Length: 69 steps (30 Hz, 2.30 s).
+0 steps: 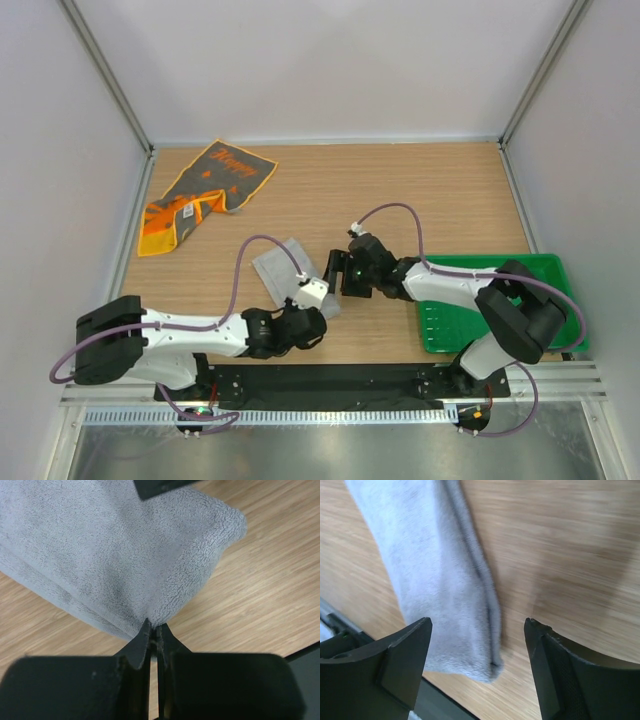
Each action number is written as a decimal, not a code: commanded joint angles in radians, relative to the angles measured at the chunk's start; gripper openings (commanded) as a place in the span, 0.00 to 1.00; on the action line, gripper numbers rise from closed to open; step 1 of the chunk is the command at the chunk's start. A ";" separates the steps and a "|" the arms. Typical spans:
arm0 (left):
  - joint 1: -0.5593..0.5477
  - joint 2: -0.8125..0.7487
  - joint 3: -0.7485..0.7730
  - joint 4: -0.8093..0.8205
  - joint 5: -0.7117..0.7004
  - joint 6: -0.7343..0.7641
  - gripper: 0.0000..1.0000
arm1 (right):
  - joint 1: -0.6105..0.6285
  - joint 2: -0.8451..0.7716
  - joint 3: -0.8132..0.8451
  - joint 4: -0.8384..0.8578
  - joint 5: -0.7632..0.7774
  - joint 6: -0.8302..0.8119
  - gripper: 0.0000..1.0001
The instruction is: Roll the towels
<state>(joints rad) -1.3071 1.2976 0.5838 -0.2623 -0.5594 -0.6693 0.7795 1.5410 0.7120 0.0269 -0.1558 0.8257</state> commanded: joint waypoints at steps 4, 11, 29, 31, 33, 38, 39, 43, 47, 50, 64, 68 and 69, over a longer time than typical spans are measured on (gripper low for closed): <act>0.061 -0.043 0.112 -0.121 0.136 -0.078 0.00 | -0.003 -0.136 0.081 -0.289 0.265 -0.114 0.82; 0.147 -0.086 0.162 -0.146 0.308 -0.136 0.00 | -0.002 -0.228 0.092 -0.355 0.311 -0.154 0.79; 0.485 0.063 0.090 0.000 0.746 -0.253 0.00 | 0.000 -0.397 -0.023 -0.147 0.038 -0.183 0.52; 0.512 0.075 0.079 0.021 0.795 -0.271 0.00 | 0.001 -0.377 -0.039 -0.084 -0.014 -0.172 0.49; 0.551 0.091 0.070 0.028 0.820 -0.279 0.00 | 0.007 -0.342 -0.046 -0.033 -0.039 -0.165 0.45; 0.623 0.120 0.056 0.031 0.875 -0.294 0.00 | 0.018 -0.286 -0.080 0.079 -0.112 -0.151 0.38; 0.634 0.127 0.054 0.028 0.880 -0.286 0.00 | 0.018 -0.280 -0.088 0.121 -0.123 -0.151 0.38; 0.670 0.189 0.057 0.040 0.918 -0.270 0.00 | 0.023 -0.205 -0.102 0.186 -0.166 -0.161 0.35; 0.684 0.216 0.074 0.040 0.944 -0.243 0.00 | 0.021 -0.142 -0.094 0.225 -0.166 -0.166 0.34; 0.684 0.218 0.076 0.040 0.935 -0.230 0.00 | 0.023 -0.086 -0.082 0.248 -0.130 -0.172 0.33; 0.684 0.209 0.057 -0.015 0.880 -0.182 0.00 | -0.022 0.166 -0.005 0.292 -0.019 -0.119 0.27; 0.680 0.174 0.059 -0.070 0.834 -0.159 0.01 | -0.022 0.214 0.015 0.274 -0.025 -0.109 0.25; 0.675 0.161 0.062 -0.113 0.785 -0.142 0.06 | -0.023 0.218 0.021 0.259 -0.025 -0.111 0.25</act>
<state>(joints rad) -0.6266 1.4860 0.6502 -0.2359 0.3454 -0.8757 0.7681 1.7157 0.7158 0.3222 -0.2653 0.7200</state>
